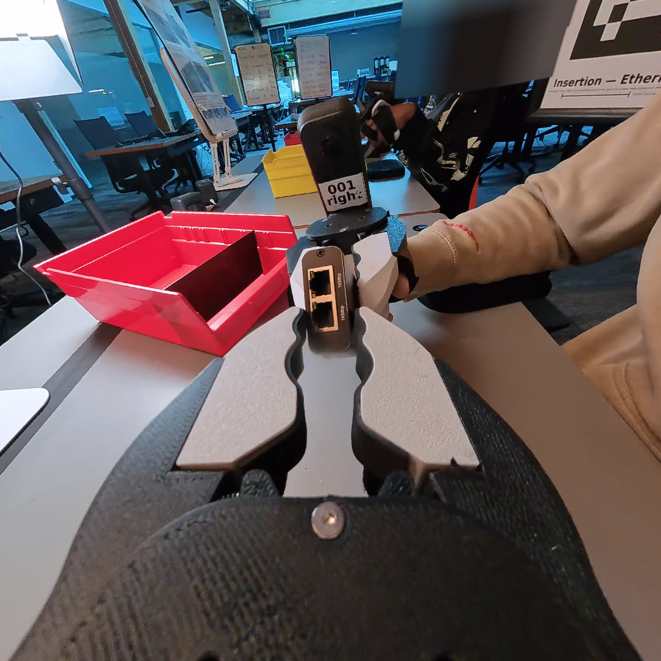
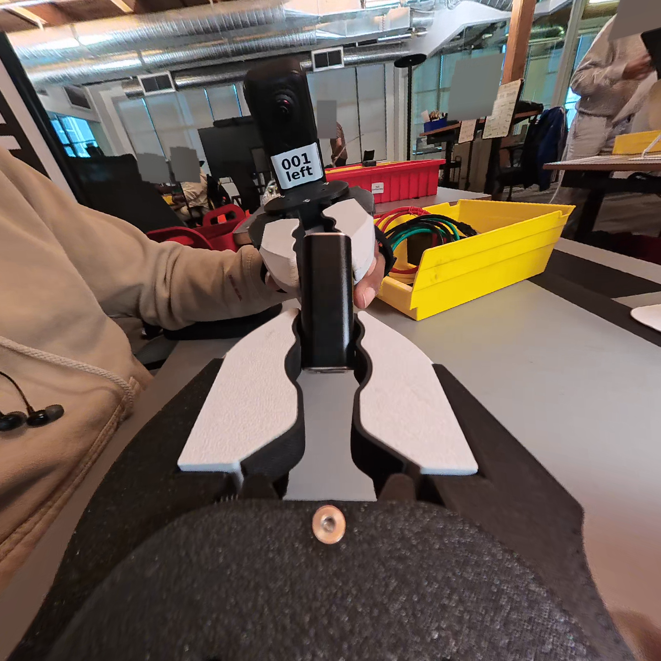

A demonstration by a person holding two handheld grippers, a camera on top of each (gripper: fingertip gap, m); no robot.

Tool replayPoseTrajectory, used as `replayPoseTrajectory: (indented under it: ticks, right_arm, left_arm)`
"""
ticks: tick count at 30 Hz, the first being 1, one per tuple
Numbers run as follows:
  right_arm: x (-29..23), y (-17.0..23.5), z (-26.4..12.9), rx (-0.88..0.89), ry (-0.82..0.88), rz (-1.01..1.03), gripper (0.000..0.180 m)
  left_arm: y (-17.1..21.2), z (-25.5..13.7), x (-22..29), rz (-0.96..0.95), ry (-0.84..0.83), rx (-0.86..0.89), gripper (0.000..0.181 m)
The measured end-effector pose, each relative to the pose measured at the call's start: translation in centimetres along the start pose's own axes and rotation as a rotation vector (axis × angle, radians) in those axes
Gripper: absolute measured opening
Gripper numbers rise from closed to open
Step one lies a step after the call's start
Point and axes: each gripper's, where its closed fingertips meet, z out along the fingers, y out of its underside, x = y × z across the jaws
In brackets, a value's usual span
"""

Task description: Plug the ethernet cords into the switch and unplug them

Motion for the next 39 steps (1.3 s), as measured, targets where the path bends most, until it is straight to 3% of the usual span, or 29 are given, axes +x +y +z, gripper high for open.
replayPoseTrajectory:
  ticks: [13,19,26,33,39]
  right_arm:
    - [0.1,-0.8,-0.6,-0.001,0.076,-0.151,0.024]
    - [-0.6,-1.4,-0.2,0.014,0.091,-0.205,0.027]
    - [-1.5,-2.6,0.3,0.129,0.032,-0.062,0.036]
    - [-1.3,-4.6,-0.1,0.232,0.082,-0.012,0.026]
    - [-0.2,-4.0,-0.6,0.171,0.09,0.025,0.024]
  left_arm:
    - [1.6,0.5,0.0,0.022,-0.014,-0.071,0.024]
    - [-0.6,-0.2,0.6,-0.029,0.049,0.087,0.024]
    - [-4.0,-0.8,0.5,-0.173,0.063,0.317,0.023]
    - [-4.3,-0.4,0.1,-0.311,0.07,0.423,0.023]
    - [-2.0,0.5,-0.1,-0.356,0.094,0.284,0.023]
